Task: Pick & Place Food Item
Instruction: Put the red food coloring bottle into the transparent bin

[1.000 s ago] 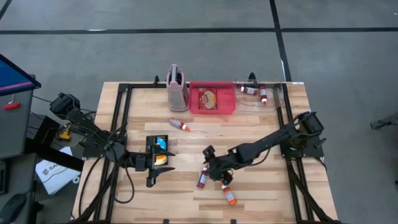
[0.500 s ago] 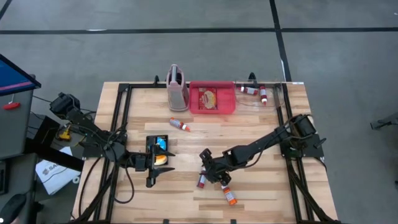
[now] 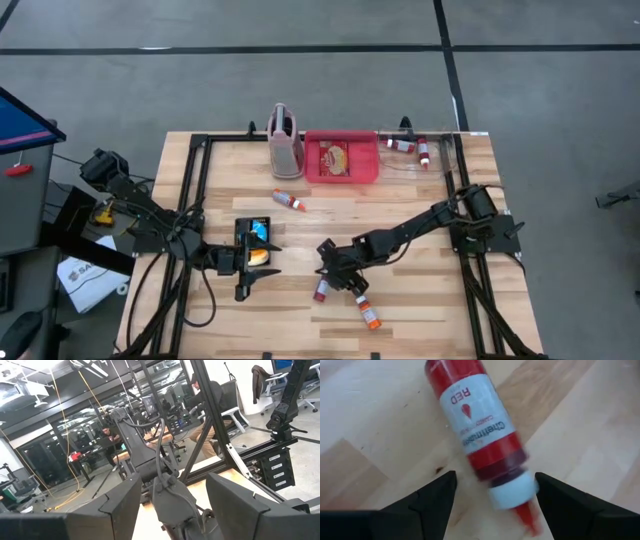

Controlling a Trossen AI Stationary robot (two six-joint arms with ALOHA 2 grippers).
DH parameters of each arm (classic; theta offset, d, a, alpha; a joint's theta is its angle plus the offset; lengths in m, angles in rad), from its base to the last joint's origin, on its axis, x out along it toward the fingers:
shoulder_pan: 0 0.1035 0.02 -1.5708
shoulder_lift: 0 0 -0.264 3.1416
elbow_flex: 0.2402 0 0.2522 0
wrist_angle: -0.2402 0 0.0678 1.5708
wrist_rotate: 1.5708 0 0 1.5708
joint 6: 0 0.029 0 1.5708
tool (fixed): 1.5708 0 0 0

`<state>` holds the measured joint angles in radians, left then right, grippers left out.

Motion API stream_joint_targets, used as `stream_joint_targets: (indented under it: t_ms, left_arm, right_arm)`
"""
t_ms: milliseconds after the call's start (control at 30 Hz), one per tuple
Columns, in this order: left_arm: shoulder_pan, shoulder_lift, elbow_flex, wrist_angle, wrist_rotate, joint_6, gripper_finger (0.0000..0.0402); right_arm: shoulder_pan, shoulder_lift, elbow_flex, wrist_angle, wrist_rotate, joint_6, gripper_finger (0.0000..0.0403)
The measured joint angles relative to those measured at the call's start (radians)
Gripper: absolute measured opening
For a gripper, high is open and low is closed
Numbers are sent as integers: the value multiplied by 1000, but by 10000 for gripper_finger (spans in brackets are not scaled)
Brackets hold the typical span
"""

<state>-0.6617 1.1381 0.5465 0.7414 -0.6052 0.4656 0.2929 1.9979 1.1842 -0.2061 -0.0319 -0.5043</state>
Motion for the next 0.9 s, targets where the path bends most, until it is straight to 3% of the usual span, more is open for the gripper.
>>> stream_joint_targets:
  t_ms: [367,733,900]
  left_arm:
    - [0,0,0,0,0,-3,218]
    - [0,0,0,-1,0,-3,218]
    - [0,0,0,-1,0,-3,218]
  right_arm:
    - [25,7,1,-7,-6,86,252]
    - [32,8,-1,-22,-40,152,122]
    - [34,8,-1,-20,-49,165,107]
